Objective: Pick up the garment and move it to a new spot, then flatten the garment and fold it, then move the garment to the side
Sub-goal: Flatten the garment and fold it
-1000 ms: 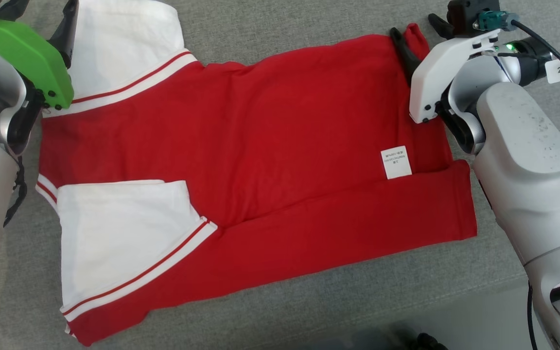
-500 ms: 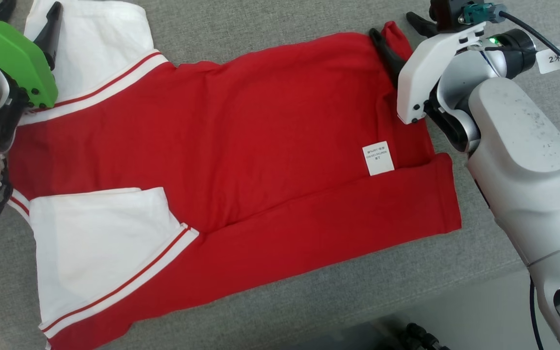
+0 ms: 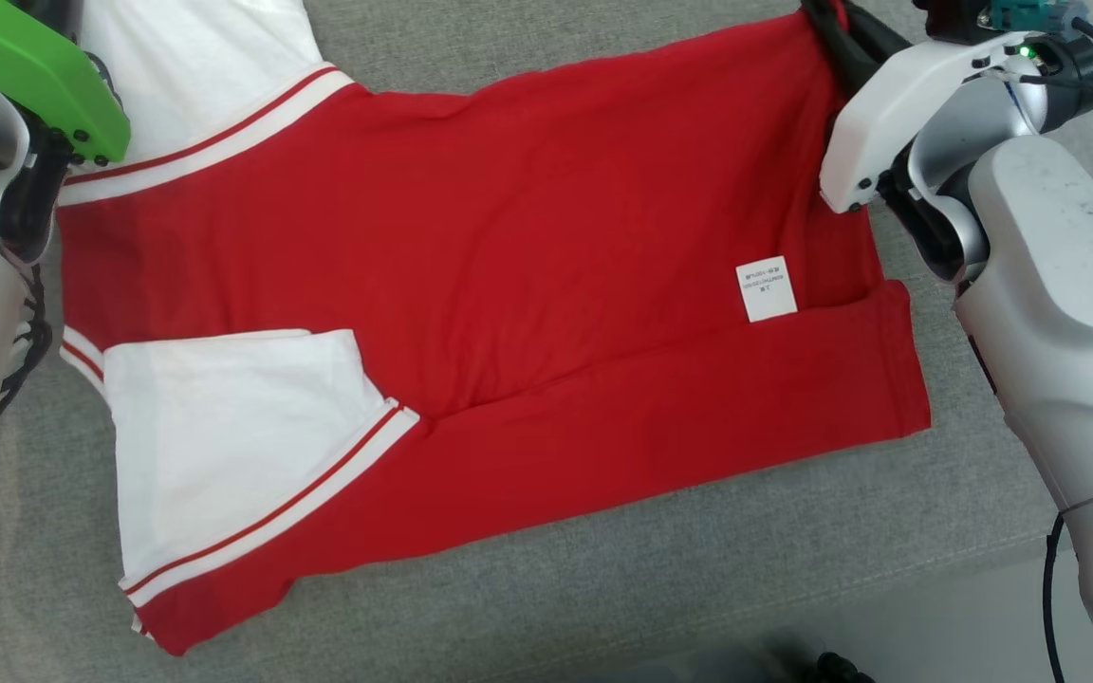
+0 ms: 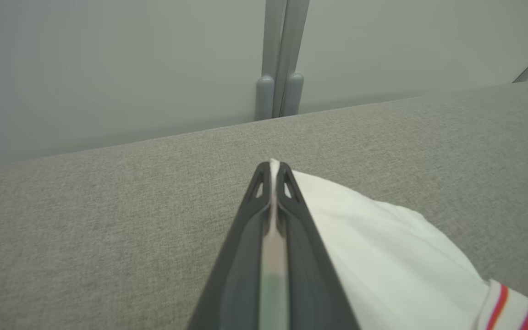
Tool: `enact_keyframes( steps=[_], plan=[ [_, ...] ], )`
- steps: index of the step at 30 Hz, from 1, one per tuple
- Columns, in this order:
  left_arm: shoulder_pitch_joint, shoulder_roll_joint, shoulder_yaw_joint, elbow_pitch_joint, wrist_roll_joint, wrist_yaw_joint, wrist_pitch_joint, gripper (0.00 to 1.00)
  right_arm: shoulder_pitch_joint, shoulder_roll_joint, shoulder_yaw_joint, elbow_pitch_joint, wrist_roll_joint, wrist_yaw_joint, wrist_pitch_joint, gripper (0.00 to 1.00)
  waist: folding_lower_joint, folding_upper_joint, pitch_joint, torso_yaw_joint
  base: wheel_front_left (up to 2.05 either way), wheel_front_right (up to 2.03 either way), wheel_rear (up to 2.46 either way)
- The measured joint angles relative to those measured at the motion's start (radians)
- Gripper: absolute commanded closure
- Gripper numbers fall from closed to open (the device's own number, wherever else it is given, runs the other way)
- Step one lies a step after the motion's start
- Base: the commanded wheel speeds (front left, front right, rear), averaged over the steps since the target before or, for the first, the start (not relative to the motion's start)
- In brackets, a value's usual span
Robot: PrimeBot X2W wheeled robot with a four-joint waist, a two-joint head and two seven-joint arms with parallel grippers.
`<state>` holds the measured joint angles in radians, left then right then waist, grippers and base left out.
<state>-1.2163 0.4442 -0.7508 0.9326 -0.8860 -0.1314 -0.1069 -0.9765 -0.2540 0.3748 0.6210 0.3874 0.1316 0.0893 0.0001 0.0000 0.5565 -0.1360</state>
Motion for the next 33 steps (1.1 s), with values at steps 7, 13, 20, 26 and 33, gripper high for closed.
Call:
enact_keyframes(
  steps=[7,13,20,26,33],
  plan=[
    [0.017,-0.019,-0.024,-0.079,-0.065,0.0,-0.079,1.0,0.016,0.005,-0.031,0.064,-0.031,0.0,-0.128,1.0,0.0,0.0,-0.036,0.044,0.0,0.0,0.0],
    [0.107,0.005,-0.03,-0.175,-0.108,0.0,-0.133,1.0,0.082,-0.012,-0.044,0.073,-0.033,0.0,-0.228,1.0,0.0,0.0,-0.078,0.067,0.0,0.0,0.0],
    [0.27,0.043,0.019,-0.335,-0.108,0.015,-0.153,1.0,0.193,-0.034,-0.053,0.028,-0.029,0.0,-0.312,1.0,0.0,0.0,-0.127,0.085,0.0,0.0,0.0],
    [0.478,0.043,0.123,-0.561,-0.052,0.086,-0.155,1.0,0.301,-0.045,-0.073,-0.023,-0.029,0.0,-0.339,1.0,0.0,0.0,-0.155,0.105,0.0,0.0,0.0],
    [0.711,0.031,0.199,-0.731,0.013,0.142,-0.156,1.0,0.426,-0.051,-0.143,-0.123,-0.047,0.0,-0.351,1.0,-0.0001,0.0,-0.18,0.127,0.0,0.0,0.0]
  ],
)
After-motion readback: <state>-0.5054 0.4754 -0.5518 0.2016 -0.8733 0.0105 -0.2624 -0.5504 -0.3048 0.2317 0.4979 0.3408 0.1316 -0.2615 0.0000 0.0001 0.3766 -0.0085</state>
